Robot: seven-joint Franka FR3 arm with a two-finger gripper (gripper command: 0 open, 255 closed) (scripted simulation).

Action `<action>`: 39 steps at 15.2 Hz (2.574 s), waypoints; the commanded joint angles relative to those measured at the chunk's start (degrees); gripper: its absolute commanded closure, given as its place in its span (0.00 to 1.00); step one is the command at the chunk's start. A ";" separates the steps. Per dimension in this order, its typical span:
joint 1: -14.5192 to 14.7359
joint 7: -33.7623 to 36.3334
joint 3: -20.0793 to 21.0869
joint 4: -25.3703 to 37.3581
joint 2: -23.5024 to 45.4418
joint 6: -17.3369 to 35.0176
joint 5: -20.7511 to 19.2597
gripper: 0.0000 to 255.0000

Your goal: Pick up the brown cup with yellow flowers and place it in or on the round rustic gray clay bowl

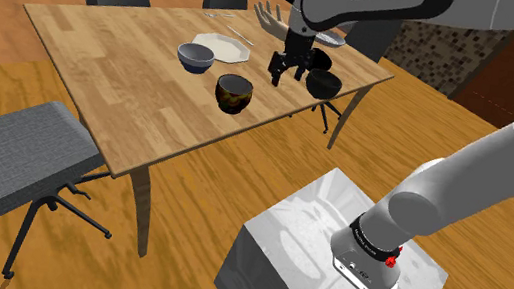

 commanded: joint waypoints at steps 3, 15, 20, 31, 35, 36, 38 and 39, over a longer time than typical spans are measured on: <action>0.15 1.32 0.54 5.99 8.86 3.51 -0.66 0.00; 0.61 3.32 0.65 16.53 25.52 10.62 -2.55 0.00; 0.56 3.46 0.55 15.70 26.44 12.36 -2.75 0.00; 0.56 3.45 0.55 15.70 26.43 12.35 -2.75 1.00; 0.56 3.45 0.55 15.72 26.41 12.31 -2.75 1.00; 0.57 3.46 0.54 15.70 26.44 12.36 -2.75 1.00; 0.55 3.26 0.59 16.33 25.72 11.02 -2.58 1.00; 0.54 3.17 0.61 16.69 25.39 10.34 -2.50 1.00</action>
